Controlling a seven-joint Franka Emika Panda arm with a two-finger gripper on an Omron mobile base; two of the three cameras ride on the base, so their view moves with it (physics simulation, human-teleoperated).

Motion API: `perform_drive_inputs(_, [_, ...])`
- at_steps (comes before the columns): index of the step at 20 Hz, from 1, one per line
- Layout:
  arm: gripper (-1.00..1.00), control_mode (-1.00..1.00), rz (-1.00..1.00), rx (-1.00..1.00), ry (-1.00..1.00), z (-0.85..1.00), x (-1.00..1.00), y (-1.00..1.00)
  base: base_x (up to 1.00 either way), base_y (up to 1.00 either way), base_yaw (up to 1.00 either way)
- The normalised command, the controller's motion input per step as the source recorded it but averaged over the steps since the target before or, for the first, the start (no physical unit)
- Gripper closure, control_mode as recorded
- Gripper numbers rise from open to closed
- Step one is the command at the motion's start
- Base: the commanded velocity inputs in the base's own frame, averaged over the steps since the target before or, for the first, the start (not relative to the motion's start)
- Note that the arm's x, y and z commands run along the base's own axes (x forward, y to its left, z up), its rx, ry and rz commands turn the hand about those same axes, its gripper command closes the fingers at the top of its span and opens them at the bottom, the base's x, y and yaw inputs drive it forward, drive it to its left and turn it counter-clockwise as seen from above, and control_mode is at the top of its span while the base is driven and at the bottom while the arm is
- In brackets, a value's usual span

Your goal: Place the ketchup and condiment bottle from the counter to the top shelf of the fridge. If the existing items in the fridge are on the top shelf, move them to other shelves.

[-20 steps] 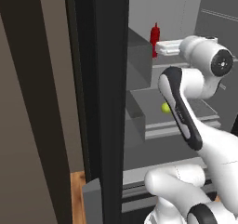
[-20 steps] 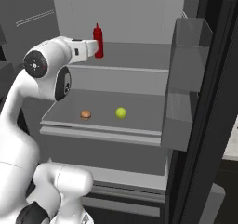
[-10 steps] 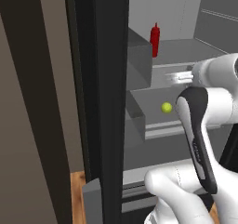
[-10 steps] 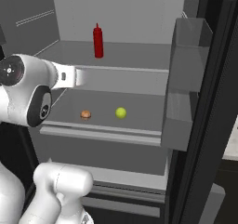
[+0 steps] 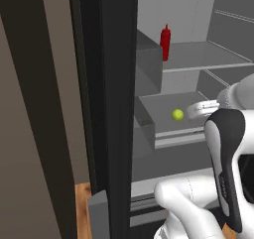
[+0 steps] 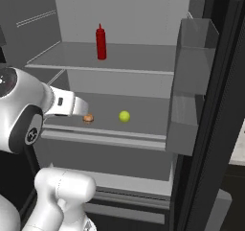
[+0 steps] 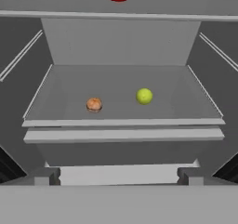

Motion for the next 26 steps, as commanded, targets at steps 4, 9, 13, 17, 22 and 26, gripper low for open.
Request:
perform_drive_inputs(4, [-1.00,-1.00,0.00,0.00,-0.01,0.00,-0.22,0.00,0.00,0.00,0.00])
perform_drive_inputs(9, [-1.00,-1.00,0.00,0.00,-0.05,0.00,-0.42,0.00,0.00,0.00,0.00])
perform_drive_inputs(13, [-1.00,1.00,0.00,0.00,-0.03,0.00,-0.25,0.00,-0.43,0.00,0.00])
perform_drive_inputs(17, [-1.00,1.00,0.00,0.00,0.00,0.00,0.00,0.00,-1.00,0.00,0.00])
perform_drive_inputs(22, [-1.00,1.00,0.00,0.00,0.00,0.00,0.00,0.00,-1.00,-0.15,0.00])
perform_drive_inputs(26, [-1.00,1.00,0.00,0.00,0.00,0.00,0.00,0.00,-1.00,-0.42,-0.05])
